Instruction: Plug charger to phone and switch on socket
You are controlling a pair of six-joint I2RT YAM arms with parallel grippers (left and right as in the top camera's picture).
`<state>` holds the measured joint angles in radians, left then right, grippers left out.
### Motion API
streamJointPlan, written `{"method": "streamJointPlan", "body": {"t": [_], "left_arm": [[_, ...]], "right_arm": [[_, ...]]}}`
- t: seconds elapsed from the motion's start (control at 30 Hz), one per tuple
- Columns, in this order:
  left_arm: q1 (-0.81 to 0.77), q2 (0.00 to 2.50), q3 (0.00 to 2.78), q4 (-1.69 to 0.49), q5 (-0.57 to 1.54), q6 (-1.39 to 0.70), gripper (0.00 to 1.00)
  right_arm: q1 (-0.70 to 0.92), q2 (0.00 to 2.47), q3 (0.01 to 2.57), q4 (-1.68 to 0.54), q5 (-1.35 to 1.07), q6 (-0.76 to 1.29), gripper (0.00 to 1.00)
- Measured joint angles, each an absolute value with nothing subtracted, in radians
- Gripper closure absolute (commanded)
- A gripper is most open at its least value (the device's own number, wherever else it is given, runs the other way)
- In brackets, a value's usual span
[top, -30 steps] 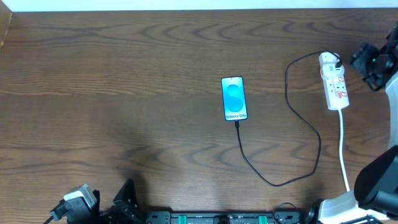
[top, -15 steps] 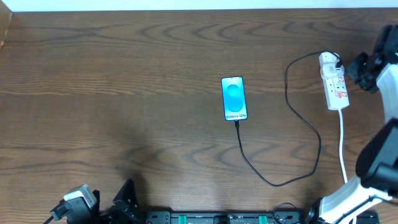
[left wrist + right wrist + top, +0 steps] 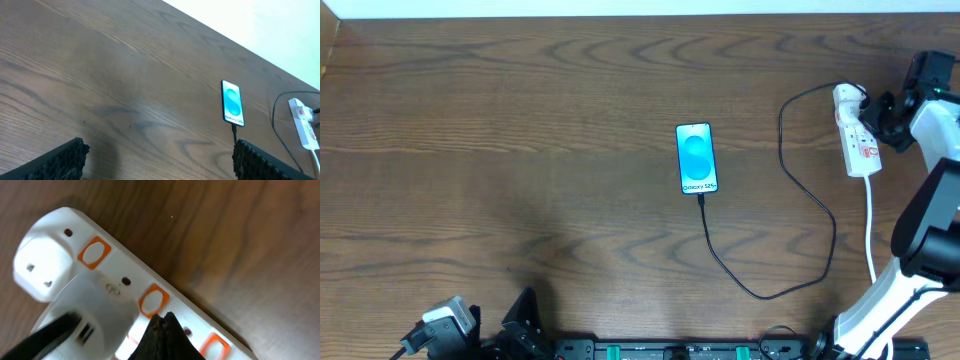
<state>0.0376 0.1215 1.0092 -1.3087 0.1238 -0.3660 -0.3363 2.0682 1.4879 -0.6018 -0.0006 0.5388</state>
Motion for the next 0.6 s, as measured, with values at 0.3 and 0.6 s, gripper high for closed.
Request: {"method": "streamJointPlan", "body": {"t": [0.3,0.6], "left_arm": [[0.038,0.121,1.009,-1.304,0.124,-0.366,0.07],[0.038,0.121,1.009,-1.302,0.105,-0.366,0.07]], "right_arm": [[-0.338,2.095,1.489,-0.532,-0.031,0.533,0.99],[-0.348,2.097,1.489,-0.534,-0.065,0.514,0.99]]}}
